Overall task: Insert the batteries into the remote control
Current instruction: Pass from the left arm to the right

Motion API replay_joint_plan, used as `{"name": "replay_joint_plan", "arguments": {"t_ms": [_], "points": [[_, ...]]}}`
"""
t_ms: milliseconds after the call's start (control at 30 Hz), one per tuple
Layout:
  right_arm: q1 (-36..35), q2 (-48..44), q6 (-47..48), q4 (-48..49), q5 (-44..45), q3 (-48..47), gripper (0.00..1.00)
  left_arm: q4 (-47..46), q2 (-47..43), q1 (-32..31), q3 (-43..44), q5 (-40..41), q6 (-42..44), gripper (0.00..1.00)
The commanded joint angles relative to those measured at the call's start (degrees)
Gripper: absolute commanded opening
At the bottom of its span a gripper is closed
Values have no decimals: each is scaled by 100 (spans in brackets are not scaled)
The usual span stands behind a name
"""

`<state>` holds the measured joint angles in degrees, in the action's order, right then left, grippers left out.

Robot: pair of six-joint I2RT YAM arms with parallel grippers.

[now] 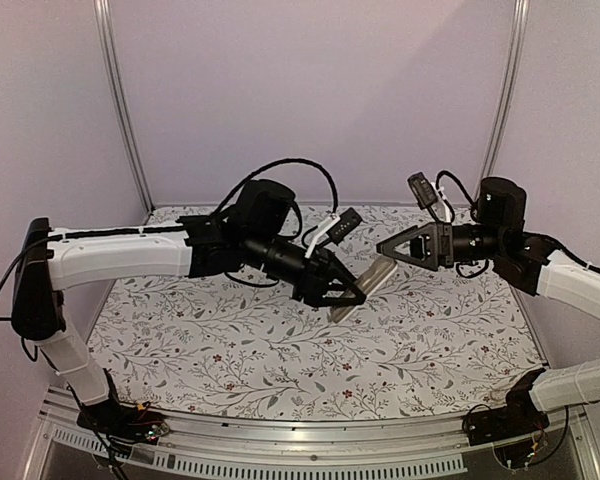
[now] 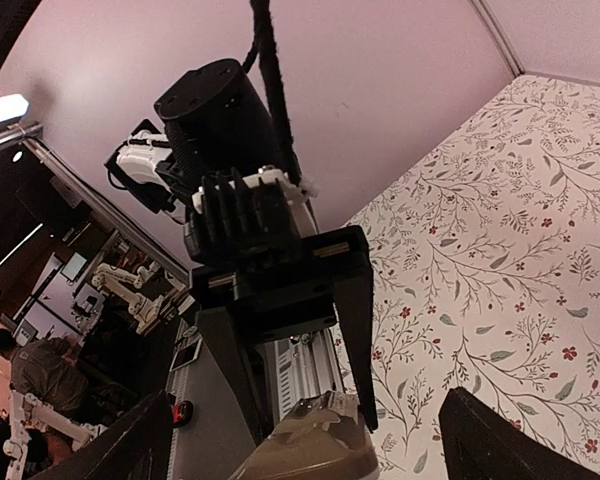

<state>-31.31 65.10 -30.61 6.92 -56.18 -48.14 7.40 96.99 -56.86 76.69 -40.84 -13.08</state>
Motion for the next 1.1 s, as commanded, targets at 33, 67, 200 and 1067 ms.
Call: {"name": "replay_joint_plan", "arguments": {"t_ms": [33,67,200,1067], "points": [[-271,96,67,249,-238,-204,91,-634,-143,128,-137,-397,-335,35],[-302,112,58,256,-243,-205,90,-826,-157,136,-158,-411,-373,35],[-378,219,26,249,-195,-213,83,-969,-164,200,-191,-367,-474,35],[-303,733,-341,-930,1519,-609,12,200,-644,389,-356,2428,93,75]]}}
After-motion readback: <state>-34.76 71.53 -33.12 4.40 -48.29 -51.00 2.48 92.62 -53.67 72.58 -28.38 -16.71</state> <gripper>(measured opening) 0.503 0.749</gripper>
